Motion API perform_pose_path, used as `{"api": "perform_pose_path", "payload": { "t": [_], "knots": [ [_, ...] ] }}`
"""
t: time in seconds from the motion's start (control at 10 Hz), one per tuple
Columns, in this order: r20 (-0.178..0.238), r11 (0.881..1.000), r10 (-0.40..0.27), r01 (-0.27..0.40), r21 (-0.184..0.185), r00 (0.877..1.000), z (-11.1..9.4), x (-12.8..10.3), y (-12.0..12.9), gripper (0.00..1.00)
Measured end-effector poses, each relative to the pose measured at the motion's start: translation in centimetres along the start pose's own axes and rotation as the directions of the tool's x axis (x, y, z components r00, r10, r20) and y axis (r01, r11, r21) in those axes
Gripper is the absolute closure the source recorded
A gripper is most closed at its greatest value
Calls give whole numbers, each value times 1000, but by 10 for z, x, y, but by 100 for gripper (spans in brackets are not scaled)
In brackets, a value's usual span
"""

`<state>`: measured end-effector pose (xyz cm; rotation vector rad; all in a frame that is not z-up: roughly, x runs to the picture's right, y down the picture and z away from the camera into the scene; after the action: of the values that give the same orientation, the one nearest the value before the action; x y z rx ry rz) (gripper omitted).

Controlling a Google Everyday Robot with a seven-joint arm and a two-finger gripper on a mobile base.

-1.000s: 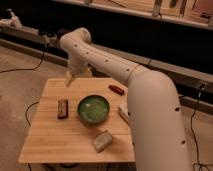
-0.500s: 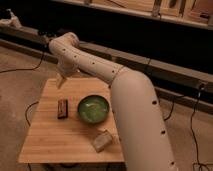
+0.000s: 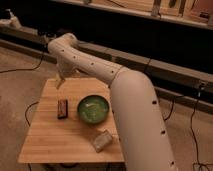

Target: Place the eraser on the white sponge

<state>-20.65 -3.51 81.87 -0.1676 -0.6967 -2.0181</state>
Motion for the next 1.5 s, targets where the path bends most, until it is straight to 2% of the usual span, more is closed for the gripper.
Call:
{"api": "perform_pose_path", "payload": {
  "t": [0.1,0.3,0.6,0.9,1.1,1.2,1.4,1.5],
  "knots": [
    [-14,1000,22,-22,-3,1000,2,1,-7,20],
    [-19,995,82,-83,-48,996,16,-9,-13,20],
    [3,982,146,-144,-125,989,43,-30,-20,20],
    [46,968,199,-189,-162,979,67,-44,-25,20],
    [56,963,221,-209,-168,974,81,-44,-30,20],
    [46,962,229,-219,-163,972,90,-40,-33,20],
    [21,961,243,-238,-140,970,101,-31,-36,20],
    [-1,962,250,-249,-111,968,108,-25,-40,20]
  ]
}}
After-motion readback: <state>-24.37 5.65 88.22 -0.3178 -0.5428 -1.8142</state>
